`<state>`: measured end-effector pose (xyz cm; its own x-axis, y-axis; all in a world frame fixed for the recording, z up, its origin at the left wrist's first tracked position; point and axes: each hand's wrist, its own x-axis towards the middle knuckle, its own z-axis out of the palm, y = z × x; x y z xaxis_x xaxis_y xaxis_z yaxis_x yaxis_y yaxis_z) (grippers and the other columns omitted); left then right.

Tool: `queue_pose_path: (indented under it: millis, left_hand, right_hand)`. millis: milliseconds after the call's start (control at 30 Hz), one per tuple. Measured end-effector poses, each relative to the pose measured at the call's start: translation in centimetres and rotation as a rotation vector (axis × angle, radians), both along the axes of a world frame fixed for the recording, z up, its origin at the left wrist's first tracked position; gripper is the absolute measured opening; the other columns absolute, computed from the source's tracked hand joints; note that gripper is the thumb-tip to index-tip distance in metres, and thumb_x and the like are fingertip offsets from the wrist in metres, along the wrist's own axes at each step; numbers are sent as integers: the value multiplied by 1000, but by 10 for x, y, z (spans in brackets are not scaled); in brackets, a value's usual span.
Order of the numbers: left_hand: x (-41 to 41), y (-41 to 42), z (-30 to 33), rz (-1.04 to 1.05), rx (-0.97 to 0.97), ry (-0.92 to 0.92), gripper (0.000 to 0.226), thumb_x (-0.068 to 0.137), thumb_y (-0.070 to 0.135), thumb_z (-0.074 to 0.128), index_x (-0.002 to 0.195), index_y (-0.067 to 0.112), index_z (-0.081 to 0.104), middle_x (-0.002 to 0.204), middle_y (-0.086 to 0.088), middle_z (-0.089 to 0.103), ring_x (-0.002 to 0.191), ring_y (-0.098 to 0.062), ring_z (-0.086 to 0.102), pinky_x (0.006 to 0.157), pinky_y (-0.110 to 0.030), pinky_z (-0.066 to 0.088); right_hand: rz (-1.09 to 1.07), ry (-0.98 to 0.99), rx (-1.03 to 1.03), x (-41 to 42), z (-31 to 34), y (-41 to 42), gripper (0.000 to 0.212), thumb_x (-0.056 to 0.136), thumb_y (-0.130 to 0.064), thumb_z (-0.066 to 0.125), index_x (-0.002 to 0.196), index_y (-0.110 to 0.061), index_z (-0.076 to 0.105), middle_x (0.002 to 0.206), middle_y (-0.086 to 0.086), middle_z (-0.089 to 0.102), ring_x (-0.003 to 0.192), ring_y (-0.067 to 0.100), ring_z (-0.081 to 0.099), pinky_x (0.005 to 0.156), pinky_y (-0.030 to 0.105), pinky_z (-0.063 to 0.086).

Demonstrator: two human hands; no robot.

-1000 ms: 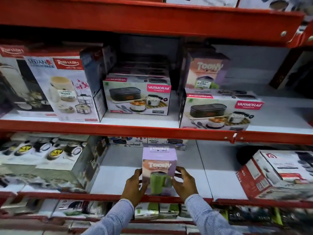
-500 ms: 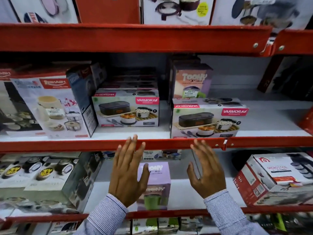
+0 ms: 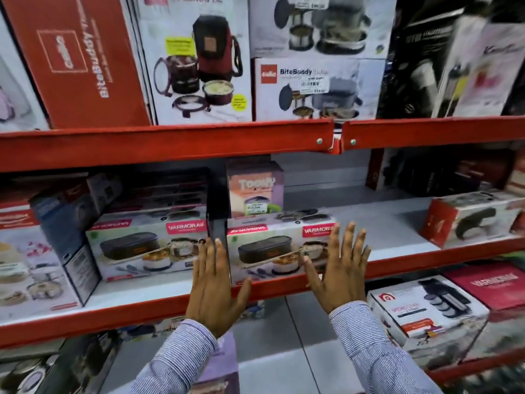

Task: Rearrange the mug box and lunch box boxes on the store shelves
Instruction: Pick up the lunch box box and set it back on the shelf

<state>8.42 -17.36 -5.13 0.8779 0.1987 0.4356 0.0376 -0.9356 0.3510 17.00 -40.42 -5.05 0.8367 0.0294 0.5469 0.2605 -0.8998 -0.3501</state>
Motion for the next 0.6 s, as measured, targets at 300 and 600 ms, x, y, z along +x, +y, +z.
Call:
queue_pose_path:
  millis: [300, 600]
  left_hand:
    - [-8, -17, 35, 12, -532, -176, 54, 88, 36, 59, 140, 27, 47, 124, 2, 70, 109, -21, 68, 97, -38, 56]
    - [-44, 29, 76, 76, -529, -444, 53, 85, 18, 71, 136, 22, 55, 120, 5, 72, 101, -9, 70, 88, -21, 57]
  right_hand:
    - [239, 234, 793, 1, 30, -8, 35, 90, -24, 61, 125, -20, 58, 110, 1, 73, 95, 12, 69, 88, 32, 57]
    - [427, 5, 836, -36, 84, 20, 44, 89, -11, 62, 132, -20, 58, 117, -14, 65, 102, -3, 63, 85, 6, 47]
